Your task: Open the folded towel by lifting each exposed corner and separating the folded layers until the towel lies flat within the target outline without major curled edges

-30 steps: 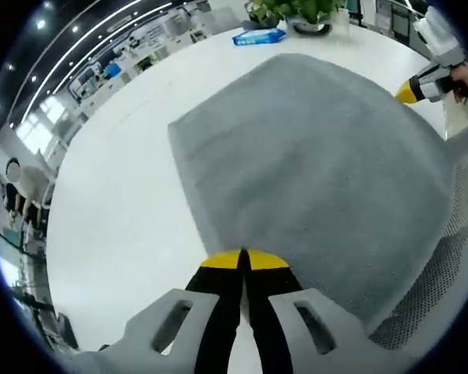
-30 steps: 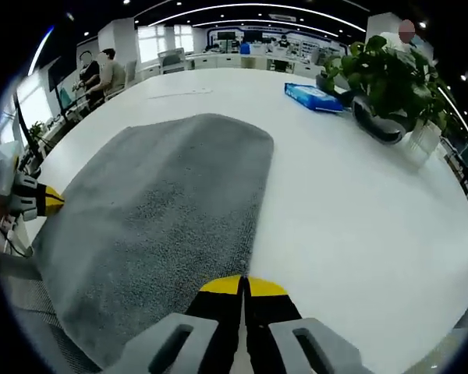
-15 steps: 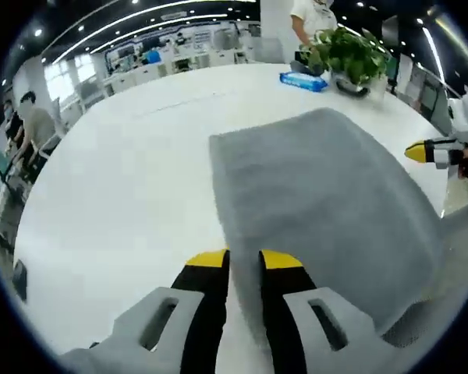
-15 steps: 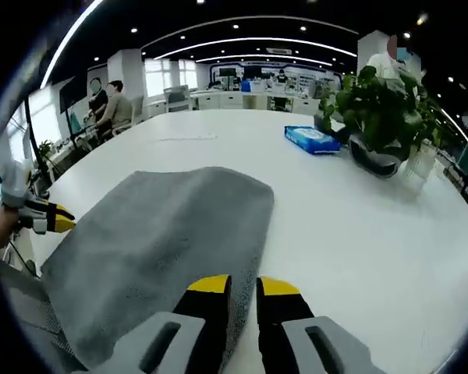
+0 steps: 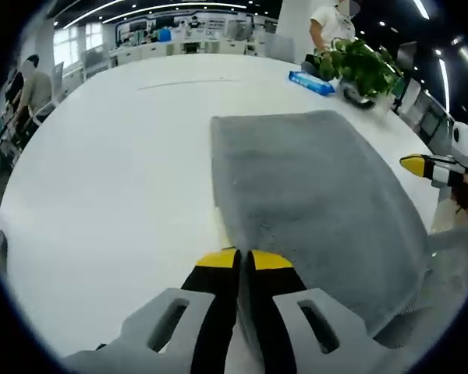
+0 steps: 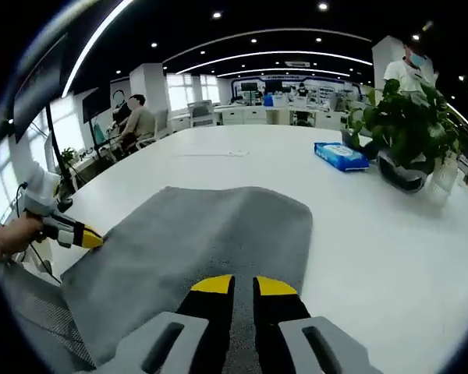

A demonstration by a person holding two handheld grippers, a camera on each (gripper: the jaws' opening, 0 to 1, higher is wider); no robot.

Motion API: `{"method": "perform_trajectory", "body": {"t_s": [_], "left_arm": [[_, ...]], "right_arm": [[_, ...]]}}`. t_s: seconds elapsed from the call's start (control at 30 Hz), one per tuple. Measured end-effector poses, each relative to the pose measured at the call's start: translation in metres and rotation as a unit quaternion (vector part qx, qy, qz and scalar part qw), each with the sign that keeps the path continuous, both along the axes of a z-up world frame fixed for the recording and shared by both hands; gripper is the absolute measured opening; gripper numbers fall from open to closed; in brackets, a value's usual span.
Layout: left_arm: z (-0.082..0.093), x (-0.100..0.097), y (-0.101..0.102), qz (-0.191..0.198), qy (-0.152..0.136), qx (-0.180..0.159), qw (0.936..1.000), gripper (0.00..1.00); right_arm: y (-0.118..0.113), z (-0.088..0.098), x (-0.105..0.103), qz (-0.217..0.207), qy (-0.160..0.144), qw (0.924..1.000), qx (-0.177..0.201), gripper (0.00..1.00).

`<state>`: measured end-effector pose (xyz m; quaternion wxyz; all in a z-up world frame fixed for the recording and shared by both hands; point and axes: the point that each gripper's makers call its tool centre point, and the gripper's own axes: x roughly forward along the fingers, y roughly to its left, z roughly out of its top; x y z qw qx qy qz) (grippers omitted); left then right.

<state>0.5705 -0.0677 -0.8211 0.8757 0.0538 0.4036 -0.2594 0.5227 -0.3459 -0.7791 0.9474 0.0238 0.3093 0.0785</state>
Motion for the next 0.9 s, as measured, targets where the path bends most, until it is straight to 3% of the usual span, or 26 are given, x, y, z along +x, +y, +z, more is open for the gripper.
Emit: {"method": "perform_trajectory", "body": {"t_s": [0.07, 0.23, 0.3, 0.4, 0.47, 0.57, 0.6, 0.77, 0.8, 0.87, 0.9], "left_arm": [[0.006, 0.001, -0.004, -0.012, -0.018, 0.009, 0.9997, 0.03], [0.027, 0.0, -0.029, -0.064, -0.073, 0.012, 0.9952, 0.03], [0.032, -0.003, -0.042, -0.098, -0.098, 0.03, 0.9899, 0.03], [0.033, -0.013, -0.063, -0.164, -0.13, 0.07, 0.9754, 0.03], [0.034, -0.019, -0.075, -0.195, -0.141, 0.074, 0.9677, 0.03], [0.032, -0.033, -0.094, -0.26, -0.168, 0.108, 0.9448, 0.03], [0.03, -0.035, -0.097, -0.272, -0.171, 0.116, 0.9398, 0.03], [0.022, -0.051, -0.114, -0.344, -0.199, 0.165, 0.9027, 0.03], [0.022, -0.052, -0.114, -0.348, -0.202, 0.167, 0.9002, 0.03], [0.022, -0.057, -0.119, -0.369, -0.217, 0.182, 0.8853, 0.03], [0.023, -0.06, -0.123, -0.385, -0.23, 0.189, 0.8736, 0.03]], "right_arm": [[0.005, 0.002, 0.001, 0.004, -0.005, 0.9999, 0.012, 0.05], [0.033, 0.004, 0.002, 0.019, -0.003, 0.9957, 0.091, 0.05], [0.041, 0.004, 0.004, 0.02, -0.003, 0.9931, 0.116, 0.03], [0.051, 0.002, 0.004, 0.026, 0.001, 0.9906, 0.134, 0.02], [0.062, 0.004, 0.004, 0.027, 0.005, 0.9838, 0.177, 0.02], [0.074, 0.003, 0.003, 0.025, 0.016, 0.9708, 0.238, 0.03], [0.077, 0.002, 0.002, 0.024, 0.02, 0.9679, 0.25, 0.03], [0.087, -0.003, 0.0, 0.037, 0.033, 0.964, 0.261, 0.04], [0.091, -0.005, -0.001, 0.041, 0.039, 0.9621, 0.267, 0.04], [0.1, -0.006, -0.004, 0.042, 0.055, 0.9521, 0.298, 0.05], [0.105, -0.006, -0.005, 0.04, 0.062, 0.9459, 0.316, 0.07]]}}
